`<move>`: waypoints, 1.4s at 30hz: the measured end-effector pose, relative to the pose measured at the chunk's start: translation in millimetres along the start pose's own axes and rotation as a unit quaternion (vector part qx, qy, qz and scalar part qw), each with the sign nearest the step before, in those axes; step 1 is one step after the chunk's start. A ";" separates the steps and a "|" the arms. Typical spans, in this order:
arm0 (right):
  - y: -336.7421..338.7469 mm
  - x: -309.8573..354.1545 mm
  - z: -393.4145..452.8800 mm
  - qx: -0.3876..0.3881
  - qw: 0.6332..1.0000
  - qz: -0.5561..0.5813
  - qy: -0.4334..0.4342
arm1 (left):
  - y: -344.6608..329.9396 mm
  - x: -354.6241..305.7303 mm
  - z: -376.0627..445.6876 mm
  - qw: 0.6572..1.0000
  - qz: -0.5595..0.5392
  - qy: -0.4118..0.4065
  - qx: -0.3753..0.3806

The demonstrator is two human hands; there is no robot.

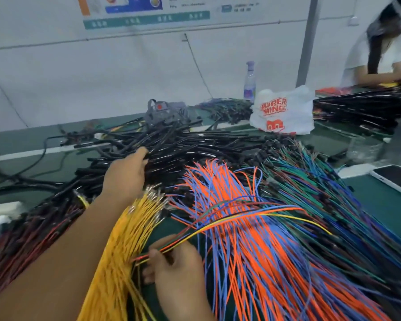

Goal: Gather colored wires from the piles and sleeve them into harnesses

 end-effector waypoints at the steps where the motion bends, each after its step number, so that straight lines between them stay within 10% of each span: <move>1: 1.3 7.7 -4.4 0.000 1.000 0.017 0.001 | 17.8 2.4 -3.1 0.999 0.012 -0.016 -0.027; 15: 8.4 37.9 -22.1 0.001 0.997 0.026 0.078 | 86.0 42.2 -177.6 0.976 0.116 0.008 0.184; 28: 14.7 44.6 -21.0 -0.011 0.989 0.115 0.098 | 43.2 -19.5 -168.9 0.992 -0.077 0.093 0.025; 42: 14.1 46.0 -22.7 0.068 0.988 0.107 0.086 | 57.4 -19.5 -174.9 0.875 -0.433 0.218 0.022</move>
Point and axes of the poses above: each hand's wrist, its own z-axis towards the middle knuckle, its own y-axis out of the back of the hand, x = y × z, the point moved 4 cm from there along z, towards the middle knuckle, and after that the axes turned 5 degrees about -x, right-handed, at the moved point
